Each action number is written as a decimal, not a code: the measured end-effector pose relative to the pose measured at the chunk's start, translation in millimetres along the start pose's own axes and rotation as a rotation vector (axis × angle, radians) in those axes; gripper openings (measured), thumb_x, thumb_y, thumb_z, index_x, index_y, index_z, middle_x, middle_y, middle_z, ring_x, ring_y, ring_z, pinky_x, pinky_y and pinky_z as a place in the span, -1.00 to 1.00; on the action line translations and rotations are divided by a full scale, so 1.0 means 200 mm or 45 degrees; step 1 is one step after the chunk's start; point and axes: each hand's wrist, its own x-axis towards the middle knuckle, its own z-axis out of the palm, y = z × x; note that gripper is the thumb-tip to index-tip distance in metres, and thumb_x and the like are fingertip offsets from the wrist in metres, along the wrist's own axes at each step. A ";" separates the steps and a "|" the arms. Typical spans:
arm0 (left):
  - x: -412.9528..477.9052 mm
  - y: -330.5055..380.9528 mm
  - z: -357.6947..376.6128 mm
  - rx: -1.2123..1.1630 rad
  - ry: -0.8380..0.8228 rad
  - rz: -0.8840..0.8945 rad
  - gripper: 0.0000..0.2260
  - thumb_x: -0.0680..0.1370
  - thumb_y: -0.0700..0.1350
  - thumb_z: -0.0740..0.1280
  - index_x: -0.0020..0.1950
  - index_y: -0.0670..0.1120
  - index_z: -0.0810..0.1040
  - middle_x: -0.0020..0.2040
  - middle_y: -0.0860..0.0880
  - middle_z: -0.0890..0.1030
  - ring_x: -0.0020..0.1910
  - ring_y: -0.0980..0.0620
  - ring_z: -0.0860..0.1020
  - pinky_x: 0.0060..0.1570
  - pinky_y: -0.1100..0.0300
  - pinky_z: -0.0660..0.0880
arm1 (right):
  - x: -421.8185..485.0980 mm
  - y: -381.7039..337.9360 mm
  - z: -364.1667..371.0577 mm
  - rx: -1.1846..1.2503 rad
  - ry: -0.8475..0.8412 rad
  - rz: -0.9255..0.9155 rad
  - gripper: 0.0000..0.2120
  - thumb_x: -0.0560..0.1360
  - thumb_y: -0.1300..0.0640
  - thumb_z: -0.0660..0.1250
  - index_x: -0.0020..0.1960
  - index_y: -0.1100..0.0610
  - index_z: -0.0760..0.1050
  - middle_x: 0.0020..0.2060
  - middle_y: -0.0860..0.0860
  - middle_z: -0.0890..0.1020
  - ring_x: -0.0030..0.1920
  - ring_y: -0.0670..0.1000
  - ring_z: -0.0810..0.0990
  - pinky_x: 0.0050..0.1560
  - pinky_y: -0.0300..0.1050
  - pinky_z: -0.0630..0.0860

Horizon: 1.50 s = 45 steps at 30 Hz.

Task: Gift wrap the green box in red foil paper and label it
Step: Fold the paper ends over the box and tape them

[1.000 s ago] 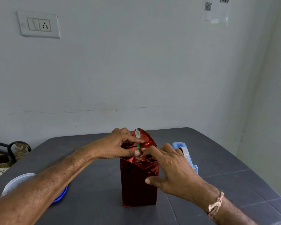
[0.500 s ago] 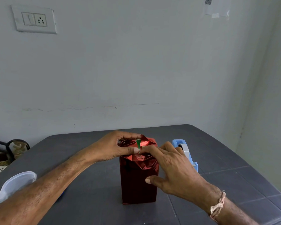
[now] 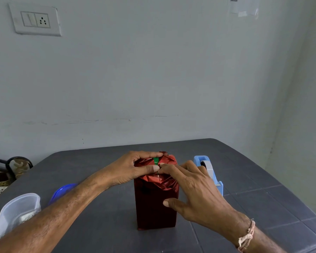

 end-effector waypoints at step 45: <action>-0.04 -0.01 0.03 0.034 0.053 -0.022 -0.40 0.42 0.19 0.55 0.43 0.24 0.49 0.28 0.19 0.62 0.23 0.22 0.60 0.31 0.11 0.53 | -0.11 -0.01 0.14 0.461 0.551 0.119 -0.56 0.56 -0.08 0.43 0.39 -0.09 0.40 0.39 -0.25 0.41 0.43 -0.17 0.40 0.33 -0.26 0.39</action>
